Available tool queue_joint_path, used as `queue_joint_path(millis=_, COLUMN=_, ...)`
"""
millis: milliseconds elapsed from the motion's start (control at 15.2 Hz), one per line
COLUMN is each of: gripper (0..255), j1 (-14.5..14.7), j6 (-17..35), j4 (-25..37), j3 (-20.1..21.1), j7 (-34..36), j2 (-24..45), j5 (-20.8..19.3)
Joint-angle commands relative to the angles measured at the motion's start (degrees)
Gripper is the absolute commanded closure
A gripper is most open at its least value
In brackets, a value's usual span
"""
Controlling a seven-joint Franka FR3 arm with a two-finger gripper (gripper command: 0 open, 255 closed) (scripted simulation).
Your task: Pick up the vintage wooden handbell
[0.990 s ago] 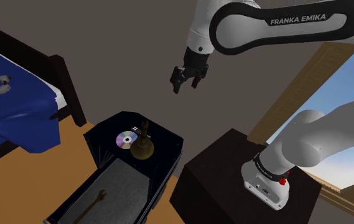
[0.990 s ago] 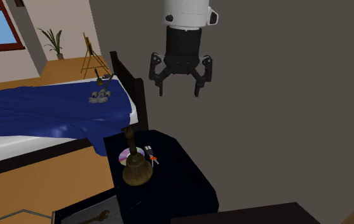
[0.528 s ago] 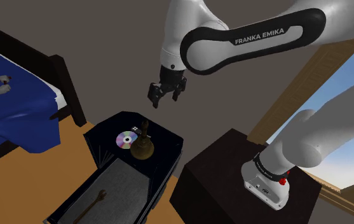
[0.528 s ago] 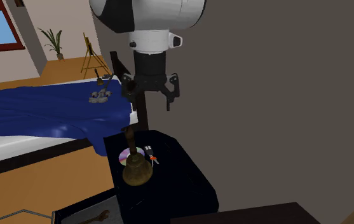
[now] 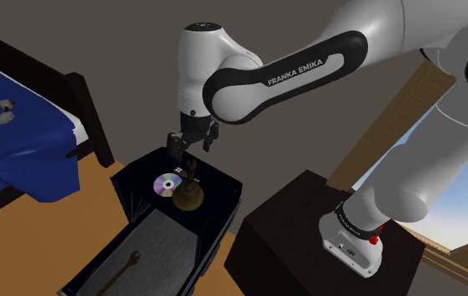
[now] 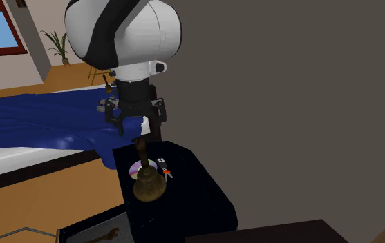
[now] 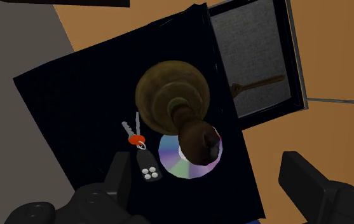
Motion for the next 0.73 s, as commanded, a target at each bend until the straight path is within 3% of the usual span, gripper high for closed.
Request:
queue_joint_path(millis=0, gripper=0, j1=0.3, j6=1.5, j4=-0.3, j3=0.1, j7=0.7, j2=1.4, j5=-0.7)
queue_joint_path(millis=462, gripper=0, j1=0.6, j6=5.5, j4=-2.1, j3=-0.1, j7=1.6, j2=3.9, j5=-2.3)
queue_joint_path(millis=528, gripper=255, j1=0.6, j6=5.6, j4=-2.1, j3=-0.1, j7=1.6, j2=3.9, j5=-2.3)
queue_joint_path(millis=660, gripper=255, j1=0.6, j6=5.6, j4=-2.1, j3=-0.1, j7=1.6, j2=4.0, j5=-2.3)
